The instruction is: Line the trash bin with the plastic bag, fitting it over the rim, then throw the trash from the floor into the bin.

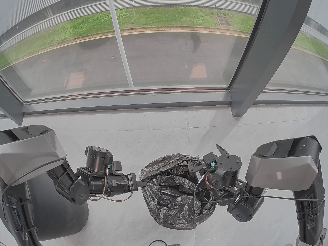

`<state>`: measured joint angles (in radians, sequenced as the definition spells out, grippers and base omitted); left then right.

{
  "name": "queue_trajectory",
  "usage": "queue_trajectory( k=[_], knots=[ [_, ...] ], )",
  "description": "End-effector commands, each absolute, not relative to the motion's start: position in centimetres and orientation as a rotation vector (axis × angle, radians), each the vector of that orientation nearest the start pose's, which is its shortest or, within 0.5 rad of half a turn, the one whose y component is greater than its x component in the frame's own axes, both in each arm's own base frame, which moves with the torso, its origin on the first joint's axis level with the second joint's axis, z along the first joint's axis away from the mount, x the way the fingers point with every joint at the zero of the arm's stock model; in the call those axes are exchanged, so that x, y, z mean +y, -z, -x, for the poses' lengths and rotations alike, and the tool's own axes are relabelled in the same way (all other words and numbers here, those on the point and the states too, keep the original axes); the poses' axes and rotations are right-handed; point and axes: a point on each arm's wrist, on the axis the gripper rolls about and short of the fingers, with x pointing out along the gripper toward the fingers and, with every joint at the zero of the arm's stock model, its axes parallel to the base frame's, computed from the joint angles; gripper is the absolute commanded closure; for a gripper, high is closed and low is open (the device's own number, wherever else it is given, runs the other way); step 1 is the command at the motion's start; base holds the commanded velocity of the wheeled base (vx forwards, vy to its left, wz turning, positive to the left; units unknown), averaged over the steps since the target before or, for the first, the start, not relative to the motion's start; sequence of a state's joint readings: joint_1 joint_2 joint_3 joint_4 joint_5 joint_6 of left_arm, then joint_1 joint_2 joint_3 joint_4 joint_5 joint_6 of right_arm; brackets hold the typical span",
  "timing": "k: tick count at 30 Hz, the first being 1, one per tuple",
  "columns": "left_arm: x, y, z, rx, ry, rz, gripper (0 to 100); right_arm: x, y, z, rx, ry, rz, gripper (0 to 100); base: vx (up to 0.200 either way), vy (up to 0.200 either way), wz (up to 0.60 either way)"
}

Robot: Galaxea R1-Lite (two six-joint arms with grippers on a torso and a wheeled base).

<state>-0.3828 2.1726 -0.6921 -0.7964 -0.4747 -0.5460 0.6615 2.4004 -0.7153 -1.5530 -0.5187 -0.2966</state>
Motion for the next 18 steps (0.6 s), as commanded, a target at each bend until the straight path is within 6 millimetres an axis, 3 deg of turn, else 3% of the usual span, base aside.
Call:
queue_trajectory(
  k=[1,18],
  knots=[
    [-13.5,-1.3,-31.3,0.909,0.587,0.513,100,21.8,-0.1,-31.3,0.082,-0.134,0.359,0,0.0,0.0,0.0],
    [-13.3,0.2,-31.6,0.91,0.571,0.428,100,21.8,1.0,-31.7,0.099,-0.133,0.336,0,0.0,0.0,0.0]
  ],
)
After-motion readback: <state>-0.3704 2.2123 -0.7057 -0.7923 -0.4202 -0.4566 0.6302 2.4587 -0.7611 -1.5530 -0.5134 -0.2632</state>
